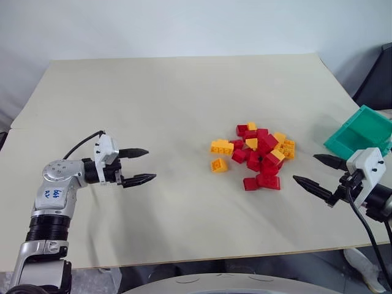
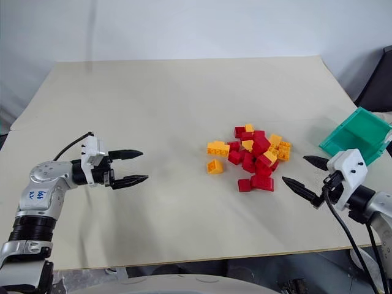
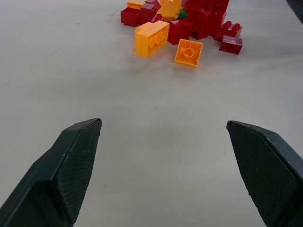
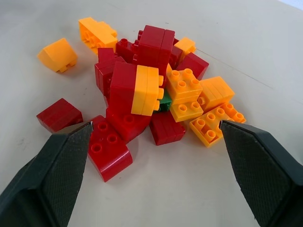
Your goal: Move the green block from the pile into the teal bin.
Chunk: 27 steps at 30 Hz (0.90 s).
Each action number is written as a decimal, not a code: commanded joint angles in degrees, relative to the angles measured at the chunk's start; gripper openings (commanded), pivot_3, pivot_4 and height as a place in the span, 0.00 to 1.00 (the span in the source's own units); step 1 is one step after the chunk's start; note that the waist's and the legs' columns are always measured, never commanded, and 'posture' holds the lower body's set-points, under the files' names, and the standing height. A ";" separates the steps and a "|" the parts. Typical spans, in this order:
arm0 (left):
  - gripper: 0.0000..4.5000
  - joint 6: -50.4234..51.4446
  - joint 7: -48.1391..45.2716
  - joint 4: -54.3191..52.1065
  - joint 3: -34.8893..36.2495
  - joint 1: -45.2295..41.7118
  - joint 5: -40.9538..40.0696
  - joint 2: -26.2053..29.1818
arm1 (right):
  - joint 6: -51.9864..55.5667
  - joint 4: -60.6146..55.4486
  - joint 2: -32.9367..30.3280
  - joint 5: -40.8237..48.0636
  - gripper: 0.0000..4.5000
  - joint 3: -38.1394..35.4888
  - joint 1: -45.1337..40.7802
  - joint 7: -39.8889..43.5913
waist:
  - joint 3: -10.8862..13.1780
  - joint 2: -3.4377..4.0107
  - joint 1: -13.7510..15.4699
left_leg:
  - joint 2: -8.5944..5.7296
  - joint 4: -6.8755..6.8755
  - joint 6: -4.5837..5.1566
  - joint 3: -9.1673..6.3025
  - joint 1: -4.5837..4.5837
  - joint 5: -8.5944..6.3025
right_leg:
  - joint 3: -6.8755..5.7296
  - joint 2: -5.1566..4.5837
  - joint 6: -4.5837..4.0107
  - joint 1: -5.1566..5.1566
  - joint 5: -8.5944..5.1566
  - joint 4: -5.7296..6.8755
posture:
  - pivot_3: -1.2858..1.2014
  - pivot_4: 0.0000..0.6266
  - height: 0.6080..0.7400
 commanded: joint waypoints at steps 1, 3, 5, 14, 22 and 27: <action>1.00 -1.22 -0.54 0.11 -0.03 -1.28 -0.54 -0.11 | 1.31 -2.68 -0.67 1.21 1.00 -1.63 -0.06 -0.30 | 0.00 0.00 -0.01 | 0.00 0.00 0.00 0.01 0.00 0.00 | 0.00 0.01 0.00 0.00 0.00 0.00 | 0.52 0.24 1.00; 1.00 -1.39 1.50 1.33 0.25 -2.12 0.12 -0.72 | 3.11 -3.45 -1.09 1.71 1.00 -1.73 0.06 -0.37 | 0.00 0.00 0.05 | 0.00 0.01 0.00 0.02 0.00 0.00 | -0.01 0.02 0.00 0.00 0.00 0.01 | 0.52 0.24 1.00; 1.00 -1.20 3.13 1.94 0.20 -2.91 0.69 -1.02 | 5.16 -4.50 -1.46 2.14 1.00 -1.72 0.04 -0.77 | 0.00 0.00 0.07 | 0.00 0.04 0.00 0.01 0.01 0.00 | 0.00 0.02 0.00 0.02 0.00 0.03 | 0.52 0.24 1.00; 1.00 0.68 3.17 0.10 -0.22 -3.15 -0.19 -1.15 | 14.70 -16.08 0.49 7.35 0.91 -0.35 -1.50 -6.98 | 0.00 0.00 0.02 | 0.01 0.06 0.00 0.01 0.03 0.01 | 0.04 0.03 0.01 0.01 0.00 0.06 | 0.52 0.24 1.00; 1.00 -2.77 -0.08 2.42 -1.69 -5.89 -0.52 -3.27 | 22.33 -23.44 5.80 11.63 0.35 10.74 -9.45 -16.34 | -0.02 -0.04 -0.06 | 0.01 0.14 -0.01 0.00 0.04 0.01 | 0.09 0.02 0.00 0.01 0.01 0.13 | 0.52 0.24 1.00; 1.00 -4.93 -4.38 3.93 -2.16 -7.85 -2.29 -5.62 | 20.53 -18.06 10.71 4.67 0.02 22.23 -15.29 -19.41 | -0.04 -0.06 -0.14 | -0.03 0.44 -0.01 0.03 -0.09 0.01 | 0.00 0.04 -0.01 0.00 0.01 0.24 | 0.52 0.24 1.00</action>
